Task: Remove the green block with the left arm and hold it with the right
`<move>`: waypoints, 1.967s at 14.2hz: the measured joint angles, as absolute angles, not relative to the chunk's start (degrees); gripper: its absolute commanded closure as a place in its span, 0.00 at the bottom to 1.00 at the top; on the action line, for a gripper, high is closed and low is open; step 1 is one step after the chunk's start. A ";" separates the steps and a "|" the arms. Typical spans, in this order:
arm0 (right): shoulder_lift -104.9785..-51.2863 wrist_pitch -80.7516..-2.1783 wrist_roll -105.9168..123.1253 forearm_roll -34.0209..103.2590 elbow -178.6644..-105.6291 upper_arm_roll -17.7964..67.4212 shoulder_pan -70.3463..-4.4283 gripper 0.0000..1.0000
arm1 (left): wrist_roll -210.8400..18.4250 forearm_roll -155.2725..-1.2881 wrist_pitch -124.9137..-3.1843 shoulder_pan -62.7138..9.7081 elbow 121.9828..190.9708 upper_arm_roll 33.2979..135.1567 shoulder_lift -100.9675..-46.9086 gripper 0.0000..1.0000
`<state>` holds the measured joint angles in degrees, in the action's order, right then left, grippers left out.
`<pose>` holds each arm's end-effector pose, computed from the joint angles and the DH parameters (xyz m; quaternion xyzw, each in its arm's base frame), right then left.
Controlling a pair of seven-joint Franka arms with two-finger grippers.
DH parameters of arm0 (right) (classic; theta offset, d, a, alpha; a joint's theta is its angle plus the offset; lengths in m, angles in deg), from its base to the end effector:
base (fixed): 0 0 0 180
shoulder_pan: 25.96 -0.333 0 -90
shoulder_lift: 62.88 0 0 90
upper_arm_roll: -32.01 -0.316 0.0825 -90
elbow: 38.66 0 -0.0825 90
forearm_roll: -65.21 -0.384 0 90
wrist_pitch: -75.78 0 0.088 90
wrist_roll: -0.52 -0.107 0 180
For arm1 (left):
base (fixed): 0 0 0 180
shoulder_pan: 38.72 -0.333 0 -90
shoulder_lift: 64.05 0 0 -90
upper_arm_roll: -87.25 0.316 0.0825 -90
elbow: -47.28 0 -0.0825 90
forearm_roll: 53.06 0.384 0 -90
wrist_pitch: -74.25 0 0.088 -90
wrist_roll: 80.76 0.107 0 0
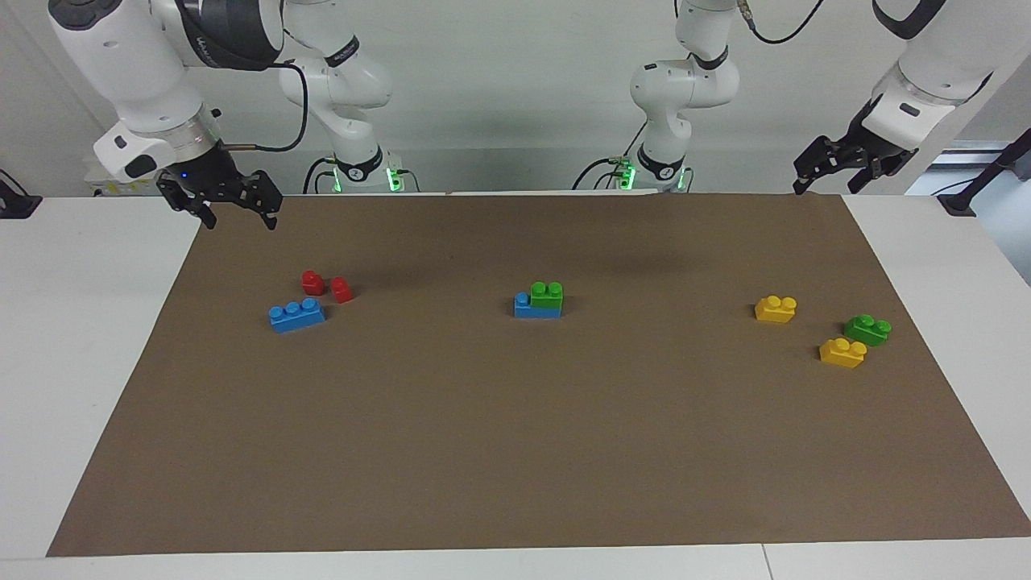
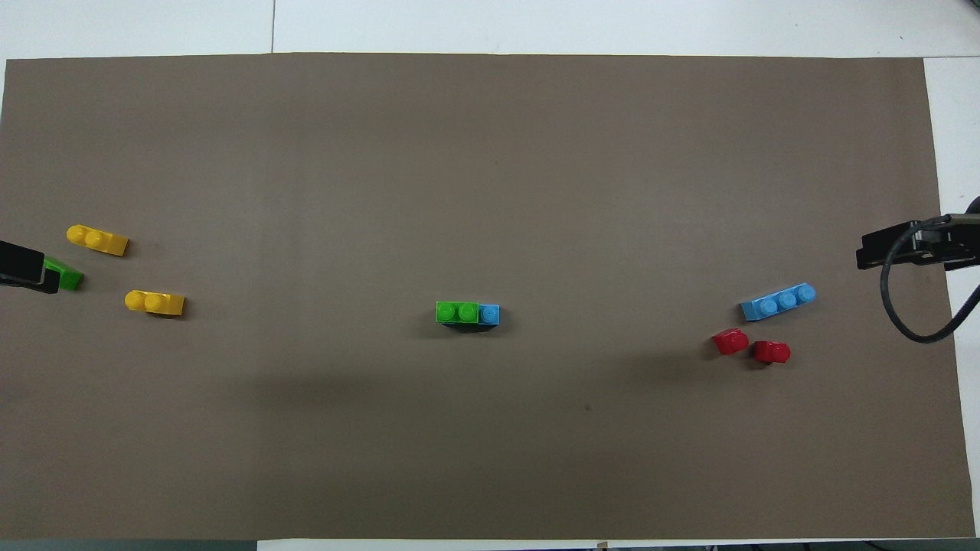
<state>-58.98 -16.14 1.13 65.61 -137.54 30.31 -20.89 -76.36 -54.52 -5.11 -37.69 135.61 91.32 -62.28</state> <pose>0.5318 -0.0316 0.5912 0.9993 -0.0239 -0.0269 0.0036 0.5244 0.0254 0.6396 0.9978 -0.0135 -0.0618 0.0178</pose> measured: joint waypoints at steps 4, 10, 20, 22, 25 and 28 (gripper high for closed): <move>-58.98 -16.14 1.13 65.61 -137.54 30.31 -20.89 0.00 | -76.36 -54.52 -5.24 -37.69 135.60 91.32 -62.28 0.00; -58.98 -16.14 1.13 65.61 -137.54 30.31 -20.89 0.00 | -76.36 -54.52 -5.86 -37.69 135.59 91.32 -62.28 0.00; -58.98 -16.14 1.13 65.61 -137.54 30.44 -20.83 0.00 | -76.36 -54.50 -11.72 -38.29 135.92 91.69 -62.33 0.00; -58.98 -16.14 1.13 65.61 -137.54 30.44 -20.83 0.00 | -76.36 -54.49 -11.99 -38.64 136.92 92.02 -62.29 0.00; -58.98 -16.14 1.13 65.61 -137.54 30.44 -20.83 0.00 | -76.34 -54.49 -14.26 -39.52 137.79 92.12 -62.18 0.00; -58.98 -16.14 1.13 65.61 -137.54 30.44 -20.83 0.00 | -76.29 -54.49 -15.26 -40.25 137.85 92.18 -62.02 0.00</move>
<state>-58.98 -16.14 1.13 65.61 -137.54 30.44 -20.83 -76.29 -54.49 -15.26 -40.25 137.85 92.18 -62.02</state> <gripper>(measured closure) 0.000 0.000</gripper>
